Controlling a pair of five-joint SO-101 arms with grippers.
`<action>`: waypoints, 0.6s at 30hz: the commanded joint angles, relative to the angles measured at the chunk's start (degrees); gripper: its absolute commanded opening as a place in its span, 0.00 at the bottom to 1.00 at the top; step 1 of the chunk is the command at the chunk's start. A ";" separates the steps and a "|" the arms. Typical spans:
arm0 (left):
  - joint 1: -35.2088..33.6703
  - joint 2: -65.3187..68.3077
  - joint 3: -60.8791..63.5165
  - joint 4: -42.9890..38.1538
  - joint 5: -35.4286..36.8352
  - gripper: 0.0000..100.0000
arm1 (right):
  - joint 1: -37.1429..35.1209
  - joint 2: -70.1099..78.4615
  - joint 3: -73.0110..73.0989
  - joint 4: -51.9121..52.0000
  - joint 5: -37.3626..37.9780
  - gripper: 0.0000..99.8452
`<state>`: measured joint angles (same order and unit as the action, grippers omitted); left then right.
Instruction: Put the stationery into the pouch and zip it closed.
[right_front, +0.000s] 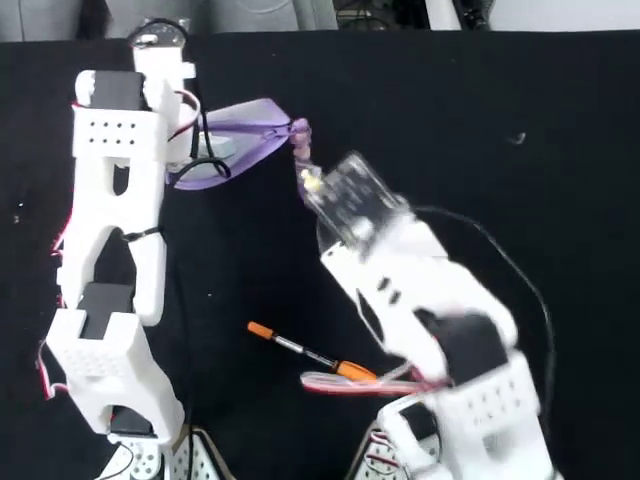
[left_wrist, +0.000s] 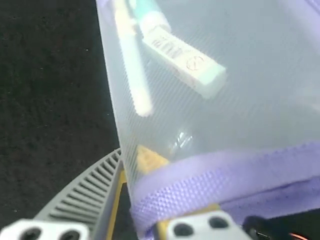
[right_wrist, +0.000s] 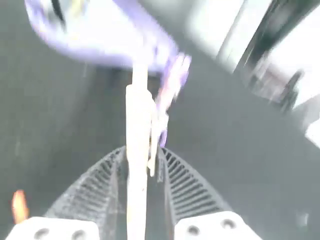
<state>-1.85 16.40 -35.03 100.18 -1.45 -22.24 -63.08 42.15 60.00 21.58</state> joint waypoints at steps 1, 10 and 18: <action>2.77 -0.35 -0.92 0.70 3.78 0.03 | -2.29 -9.54 4.00 -11.25 0.00 0.01; 7.16 -0.35 -1.36 0.53 4.22 0.03 | -11.34 -14.73 12.53 -34.02 0.53 0.01; 6.20 -0.35 -1.36 0.53 4.31 0.03 | -12.92 -14.20 29.32 -68.31 0.09 0.01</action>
<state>3.52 16.92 -35.03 100.18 2.42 -33.93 -76.88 64.57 10.68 21.49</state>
